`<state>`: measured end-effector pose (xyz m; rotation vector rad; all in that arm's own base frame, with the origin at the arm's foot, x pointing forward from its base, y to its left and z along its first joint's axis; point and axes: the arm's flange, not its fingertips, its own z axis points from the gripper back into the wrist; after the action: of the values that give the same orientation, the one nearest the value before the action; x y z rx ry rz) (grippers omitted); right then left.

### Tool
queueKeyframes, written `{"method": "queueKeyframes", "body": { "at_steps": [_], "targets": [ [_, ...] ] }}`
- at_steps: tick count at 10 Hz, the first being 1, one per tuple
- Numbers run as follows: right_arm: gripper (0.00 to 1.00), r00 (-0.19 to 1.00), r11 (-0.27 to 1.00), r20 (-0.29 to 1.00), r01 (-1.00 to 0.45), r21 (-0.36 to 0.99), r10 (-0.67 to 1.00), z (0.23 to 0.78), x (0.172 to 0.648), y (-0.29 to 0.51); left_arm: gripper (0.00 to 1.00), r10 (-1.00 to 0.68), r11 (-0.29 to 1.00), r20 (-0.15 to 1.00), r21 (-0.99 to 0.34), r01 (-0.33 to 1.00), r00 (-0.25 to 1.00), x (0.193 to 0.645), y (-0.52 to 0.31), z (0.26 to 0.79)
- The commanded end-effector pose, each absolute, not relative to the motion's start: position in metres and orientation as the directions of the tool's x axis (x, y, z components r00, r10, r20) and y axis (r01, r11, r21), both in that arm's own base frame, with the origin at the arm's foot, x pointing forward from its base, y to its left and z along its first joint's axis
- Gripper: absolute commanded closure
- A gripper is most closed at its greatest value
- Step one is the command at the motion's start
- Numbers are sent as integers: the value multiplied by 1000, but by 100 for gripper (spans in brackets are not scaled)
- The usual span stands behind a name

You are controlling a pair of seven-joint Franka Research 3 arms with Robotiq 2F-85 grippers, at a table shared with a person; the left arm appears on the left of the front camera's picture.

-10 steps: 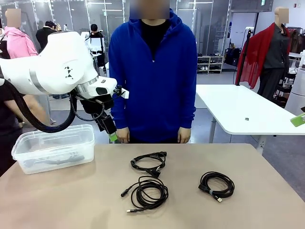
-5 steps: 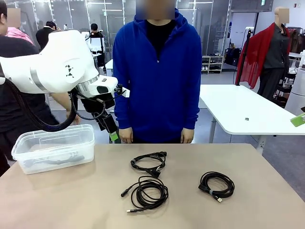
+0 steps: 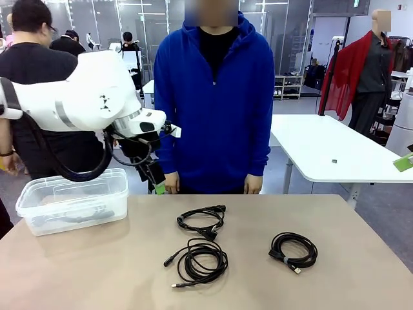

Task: Organize and store the cables.
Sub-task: Place the Power Cable into the Organizing box.

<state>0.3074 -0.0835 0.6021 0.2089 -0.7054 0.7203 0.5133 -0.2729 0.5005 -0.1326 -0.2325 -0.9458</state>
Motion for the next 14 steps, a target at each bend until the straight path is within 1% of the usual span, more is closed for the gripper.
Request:
{"method": "queueKeyframes", "body": {
  "at_steps": [1,2,3,5,6,7,8,9,11,13,14],
  "targets": [
    [0,530,738,659,-673,-57,534,601,307,-85,0,-726,658,229,-47,752,649,543,-293,494],
    [0,530,738,659,-673,-57,534,601,307,-85,0,-684,692,250,-72,718,685,552,-299,487],
    [0,530,738,659,-673,-57,534,601,307,-85,0,-640,737,233,-84,671,732,561,-304,480],
    [0,530,738,659,-673,-57,534,601,307,-85,0,-585,780,215,-114,615,782,573,-310,468],
    [0,530,738,659,-673,-57,534,601,307,-85,0,-538,815,191,-128,565,821,585,-316,458],
    [0,530,738,659,-673,-57,534,601,307,-85,0,-514,831,172,-143,538,840,593,-321,450],
    [0,530,738,659,-673,-57,534,601,307,-85,0,-470,855,181,-148,497,864,598,-322,442],
    [0,530,738,659,-673,-57,534,601,307,-85,0,-432,883,175,-117,454,885,604,-324,432],
    [0,530,738,659,-673,-57,534,601,307,-85,0,-372,910,158,-131,393,914,619,-332,409],
    [0,530,738,659,-673,-57,534,601,307,-85,0,-283,944,157,-129,304,946,624,-334,393],
    [0,530,738,659,-673,-57,534,601,307,-85,0,-271,947,147,-135,290,951,626,-335,388]
  ]
}}
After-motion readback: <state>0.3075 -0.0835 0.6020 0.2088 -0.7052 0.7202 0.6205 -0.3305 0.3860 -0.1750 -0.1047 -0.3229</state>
